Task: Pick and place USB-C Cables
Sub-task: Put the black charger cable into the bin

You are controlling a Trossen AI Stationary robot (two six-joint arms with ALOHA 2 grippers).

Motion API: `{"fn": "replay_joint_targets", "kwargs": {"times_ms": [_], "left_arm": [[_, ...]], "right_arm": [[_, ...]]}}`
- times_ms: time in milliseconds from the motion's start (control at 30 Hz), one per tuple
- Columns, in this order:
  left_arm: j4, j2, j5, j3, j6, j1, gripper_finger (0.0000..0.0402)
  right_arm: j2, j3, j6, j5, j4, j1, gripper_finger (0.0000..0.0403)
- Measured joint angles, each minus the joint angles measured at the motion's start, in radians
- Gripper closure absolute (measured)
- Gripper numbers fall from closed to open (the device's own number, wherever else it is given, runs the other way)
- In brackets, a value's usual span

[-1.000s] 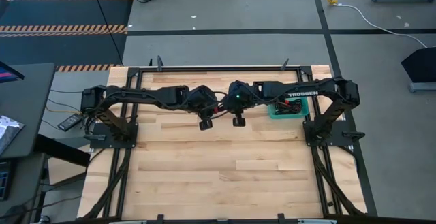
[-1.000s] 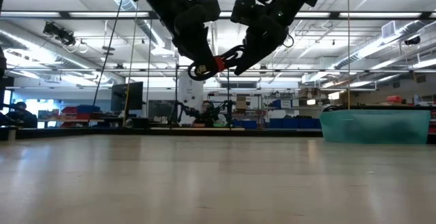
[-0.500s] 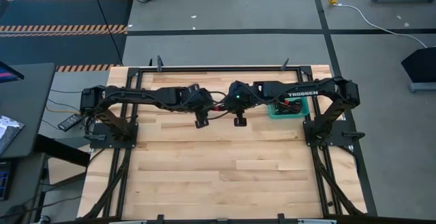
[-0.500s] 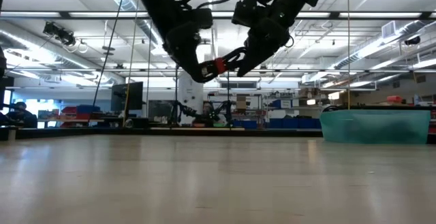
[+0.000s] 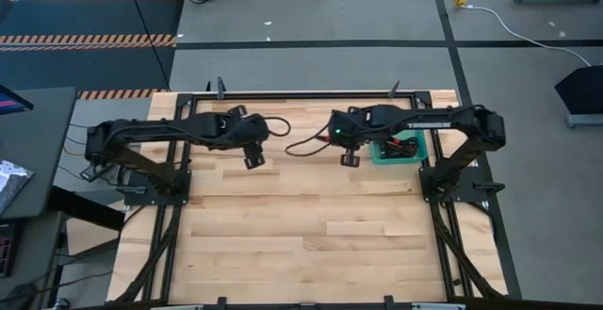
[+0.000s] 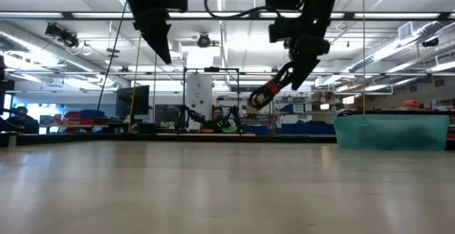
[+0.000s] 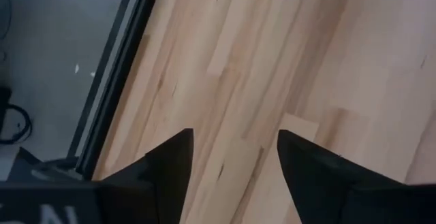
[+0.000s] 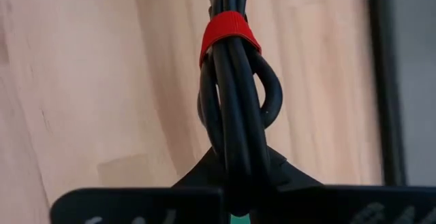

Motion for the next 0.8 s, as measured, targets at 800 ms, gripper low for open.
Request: {"fn": "replay_joint_targets", "kwargs": {"times_ms": [800], "left_arm": [[0.421,-0.179,0.013,-0.402,-0.021,-0.088,0.0256]], "right_arm": [[-0.212,0.001,0.606,-0.017,-0.650,-0.089,0.0382]]}}
